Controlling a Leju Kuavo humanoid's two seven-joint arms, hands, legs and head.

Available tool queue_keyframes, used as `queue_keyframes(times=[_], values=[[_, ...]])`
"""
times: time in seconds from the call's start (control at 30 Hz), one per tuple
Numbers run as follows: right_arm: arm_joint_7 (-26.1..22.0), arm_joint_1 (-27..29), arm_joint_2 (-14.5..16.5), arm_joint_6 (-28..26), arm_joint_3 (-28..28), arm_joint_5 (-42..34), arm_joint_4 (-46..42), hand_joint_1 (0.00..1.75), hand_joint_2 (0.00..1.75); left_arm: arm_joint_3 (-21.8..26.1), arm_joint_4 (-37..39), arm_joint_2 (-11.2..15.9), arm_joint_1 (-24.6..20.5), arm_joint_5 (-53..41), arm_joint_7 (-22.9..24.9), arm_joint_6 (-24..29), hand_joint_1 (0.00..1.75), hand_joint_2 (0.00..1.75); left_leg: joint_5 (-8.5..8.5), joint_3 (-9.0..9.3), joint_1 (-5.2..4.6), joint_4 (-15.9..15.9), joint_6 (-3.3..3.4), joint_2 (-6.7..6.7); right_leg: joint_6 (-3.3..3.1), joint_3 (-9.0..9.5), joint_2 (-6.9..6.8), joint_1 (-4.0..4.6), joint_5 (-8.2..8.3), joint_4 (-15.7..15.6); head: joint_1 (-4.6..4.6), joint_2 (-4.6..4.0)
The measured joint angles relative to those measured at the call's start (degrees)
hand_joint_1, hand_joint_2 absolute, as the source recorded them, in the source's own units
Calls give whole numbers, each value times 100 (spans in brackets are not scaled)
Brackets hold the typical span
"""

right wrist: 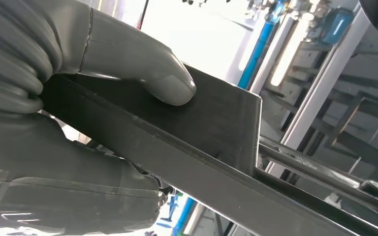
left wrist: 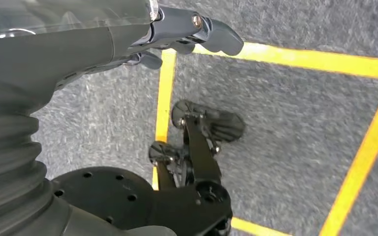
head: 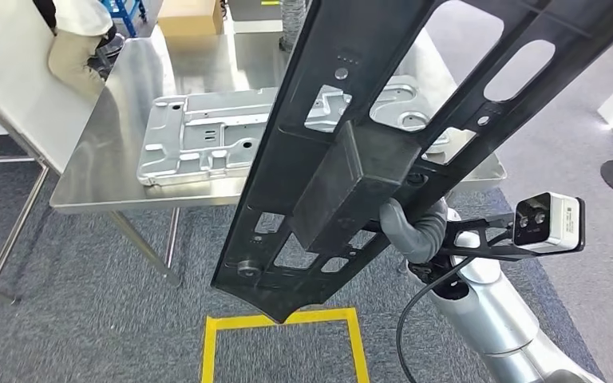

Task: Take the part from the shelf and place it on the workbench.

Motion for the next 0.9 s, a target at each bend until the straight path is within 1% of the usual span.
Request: queue_keyframes(times=[0.03,0.1,0.13,0.17,0.2,0.23,0.27,0.3,0.33,0.37,0.4,0.43,0.47,0.5,0.53,0.6,0.63,0.67,0.7,0.73,0.8,0.83,0.87,0.9], values=[[15,2,1,-31,6,22,-2,175,175,1,0,2,-1,1,-5,-2,0,175,122,19,-11,-104,37,-2,40,22,17,4,-39,13,-5,-1],[38,8,-1,-85,13,63,-6,175,175,2,0,5,-11,2,-23,-9,0,175,114,60,-31,-120,123,5,110,29,23,4,-57,56,-9,0],[49,12,-3,-116,13,90,-6,175,175,2,0,5,-12,2,-36,-13,0,175,106,98,-24,-144,161,6,134,1,-18,1,-48,147,-8,0],[54,15,-7,-150,11,124,-6,175,175,2,0,5,-13,1,-50,-18,0,175,86,145,-17,-166,195,8,155,-96,-84,-2,-59,326,-2,0],[58,18,-10,-189,11,166,-4,175,175,2,0,7,-14,1,-67,-22,0,175,61,192,-9,-186,223,11,179,-263,-154,-5,-119,605,8,0],[54,32,-11,-229,10,224,1,175,175,2,0,9,-14,0,-79,-26,0,175,27,231,-10,-197,245,14,205,-490,-224,-11,-230,960,15,0],[36,62,-15,-261,8,292,10,175,175,2,0,11,-14,-3,-86,-27,0,175,-12,265,-12,-201,258,17,229,-746,-260,-18,-381,1322,23,1],[7,114,-19,-289,2,365,23,175,175,2,0,12,-12,-6,-88,-26,0,175,-55,307,-14,-201,264,18,248,-974,-272,-26,-509,1600,24,1],[-25,176,-25,-310,-6,444,39,175,175,2,0,13,-7,-10,-84,-22,0,175,-104,362,-15,-201,265,17,256,-1128,-276,-32,-550,1717,26,1],[-53,236,-34,-324,-16,516,55,175,175,2,0,12,1,-13,-79,-18,0,175,-158,431,-16,-201,262,16,251,-1183,-279,-33,-464,1632,29,1],[-74,284,-44,-333,-27,578,71,175,175,2,0,10,7,-14,-75,-14,0,175,-215,510,-19,-201,254,16,231,-1144,-285,-30,-252,1354,31,1],[-86,317,-54,-339,-40,630,87,175,175,2,0,5,11,-14,-72,-12,0,175,-274,586,-22,-205,241,18,192,-1040,-306,-16,55,949,36,1],[-95,343,-64,-343,-53,676,109,175,175,2,1,-2,10,-12,-69,-8,0,175,-331,657,-31,-202,219,22,146,-940,-334,6,323,570,36,0],[-101,364,-71,-347,-64,716,134,175,175,2,1,-9,5,-9,-67,-4,0,175,-384,706,-41,-205,190,28,105,-864,-361,30,497,292,42,0],[-105,382,-75,-351,-72,753,162,175,175,2,2,-15,0,-6,-64,0,0,175,-428,741,-49,-214,158,37,69,-826,-382,51,596,137,45,0],[-129,396,-78,-369,-78,846,216,175,175,2,2,-18,-10,-1,-58,9,0,175,-462,801,-59,-206,84,50,15,-779,-369,59,575,82,51,0],[-142,393,-78,-398,-84,913,234,175,175,2,2,-17,-14,0,-55,13,0,175,-477,810,-55,-153,56,49,-18,-731,-355,49,574,60,51,0],[-150,379,-74,-440,-91,978,247,175,175,2,2,-16,-17,5,-54,20,0,175,-497,770,-51,-15,29,43,-55,-676,-344,36,554,39,44,0],[-140,361,-68,-496,-99,1031,251,175,175,3,2,-17,-22,16,-53,29,0,175,-561,649,-45,223,7,37,-89,-621,-336,27,532,23,37,0],[-93,347,-58,-554,-104,1054,241,175,175,6,2,-19,-23,32,-50,41,0,175,-672,439,-37,579,-12,30,-114,-578,-330,22,503,10,28,0],[73,341,-53,-633,-114,1008,157,175,175,16,2,-25,-14,67,-45,62,0,175,-970,-53,-32,1301,-44,28,-137,-509,-304,27,428,10,20,1],[178,351,-64,-652,-128,959,75,175,175,20,2,-27,-1,76,-44,67,0,175,-1062,-232,-30,1492,-47,28,-137,-463,-288,29,385,11,21,1],[273,359,-83,-648,-153,900,-22,175,175,23,2,-27,13,82,-44,69,0,175,-1032,-312,-31,1472,-44,28,-132,-403,-273,31,337,13,20,0],[354,360,-104,-620,-184,839,-117,175,175,25,2,-27,25,84,-43,70,0,175,-864,-295,-31,1250,-33,28,-124,-329,-261,31,285,13,20,1]])
